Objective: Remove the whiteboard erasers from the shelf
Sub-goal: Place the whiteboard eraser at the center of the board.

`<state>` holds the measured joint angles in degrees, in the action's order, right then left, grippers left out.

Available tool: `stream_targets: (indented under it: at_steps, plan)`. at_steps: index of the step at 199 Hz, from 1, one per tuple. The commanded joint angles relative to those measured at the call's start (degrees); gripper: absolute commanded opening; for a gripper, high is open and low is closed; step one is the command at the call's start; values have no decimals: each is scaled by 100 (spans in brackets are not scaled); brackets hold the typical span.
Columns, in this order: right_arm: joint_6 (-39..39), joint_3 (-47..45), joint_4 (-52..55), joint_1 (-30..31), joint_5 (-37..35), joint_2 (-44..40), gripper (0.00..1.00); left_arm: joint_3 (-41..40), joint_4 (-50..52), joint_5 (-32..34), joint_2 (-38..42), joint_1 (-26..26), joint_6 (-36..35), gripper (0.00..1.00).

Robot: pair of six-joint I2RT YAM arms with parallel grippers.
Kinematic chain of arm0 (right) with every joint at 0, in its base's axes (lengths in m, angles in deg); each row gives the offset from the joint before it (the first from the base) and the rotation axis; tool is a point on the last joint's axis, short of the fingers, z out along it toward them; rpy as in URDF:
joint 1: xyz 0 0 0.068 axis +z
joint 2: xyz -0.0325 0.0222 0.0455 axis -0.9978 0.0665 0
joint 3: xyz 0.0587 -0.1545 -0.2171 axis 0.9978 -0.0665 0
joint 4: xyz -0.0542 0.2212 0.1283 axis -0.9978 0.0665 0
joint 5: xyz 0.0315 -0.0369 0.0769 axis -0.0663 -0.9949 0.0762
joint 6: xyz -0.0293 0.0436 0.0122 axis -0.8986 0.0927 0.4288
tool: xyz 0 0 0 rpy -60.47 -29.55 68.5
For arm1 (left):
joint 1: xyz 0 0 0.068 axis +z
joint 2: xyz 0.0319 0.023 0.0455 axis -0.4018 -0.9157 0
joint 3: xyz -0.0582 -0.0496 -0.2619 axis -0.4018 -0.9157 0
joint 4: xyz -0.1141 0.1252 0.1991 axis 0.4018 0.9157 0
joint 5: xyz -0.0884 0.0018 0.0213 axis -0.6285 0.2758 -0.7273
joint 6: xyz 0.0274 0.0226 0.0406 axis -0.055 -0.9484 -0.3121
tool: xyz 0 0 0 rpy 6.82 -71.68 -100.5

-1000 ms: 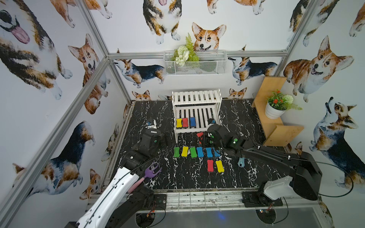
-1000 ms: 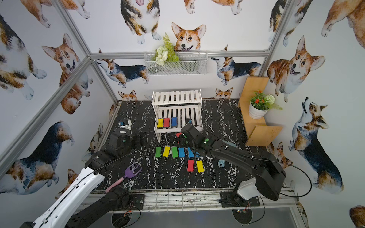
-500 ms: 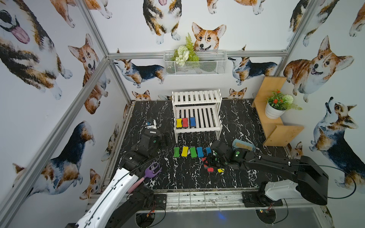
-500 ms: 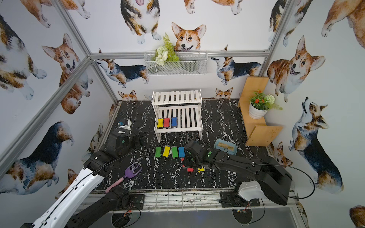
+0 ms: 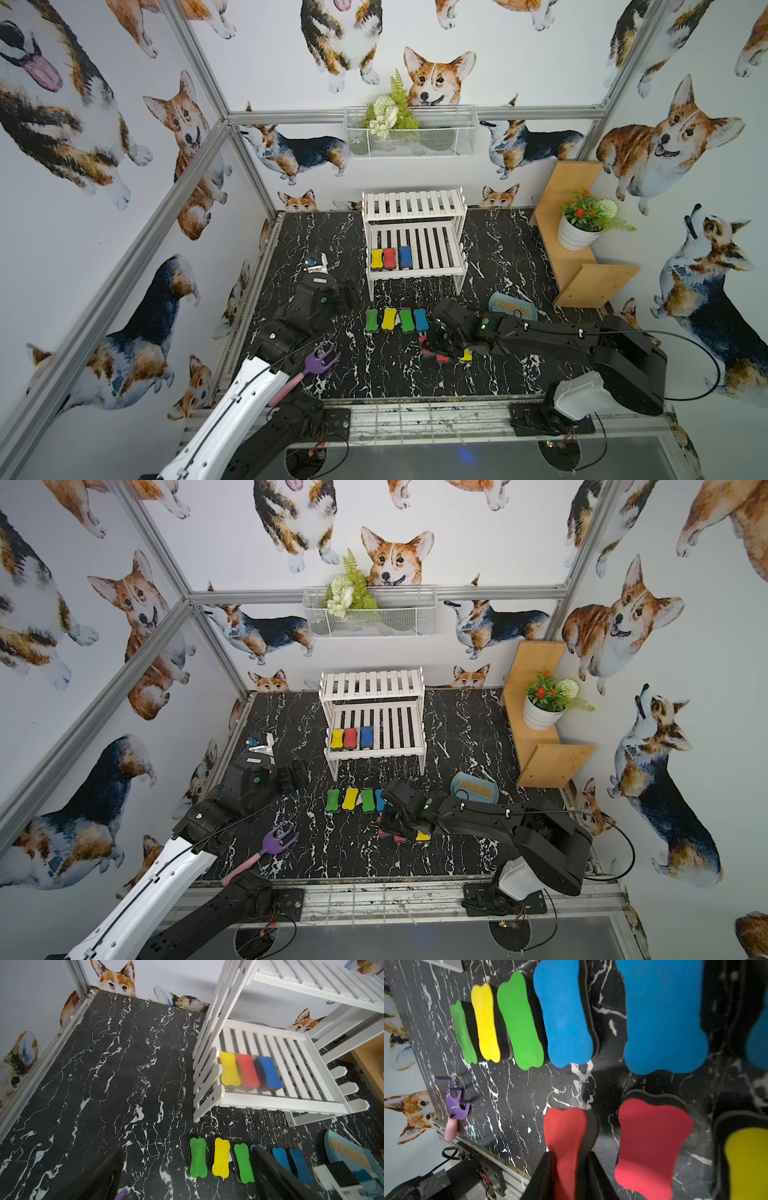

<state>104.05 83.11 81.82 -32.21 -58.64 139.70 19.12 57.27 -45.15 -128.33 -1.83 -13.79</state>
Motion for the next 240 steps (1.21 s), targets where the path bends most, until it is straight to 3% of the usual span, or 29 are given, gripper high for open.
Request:
stream_targets:
  at_steps: [1, 32, 69, 201, 240]
  plan:
    - [168, 36, -97, 8, -296, 120, 20, -28, 7, 48, 2, 12, -12, 99]
    - [138, 105, -122, 8, -241, 325, 23, -64, -32, 13, -1, 12, -12, 99]
    - [111, 135, -132, 8, -264, 349, 38, -73, -9, 13, 25, 12, -21, 99]
    - [52, 291, 68, 25, -344, 330, 51, -12, 70, -52, 69, 8, -56, 99]
    - [-540, 721, 270, 87, -760, -101, 51, 67, 12, -323, -3, 11, -86, 99]
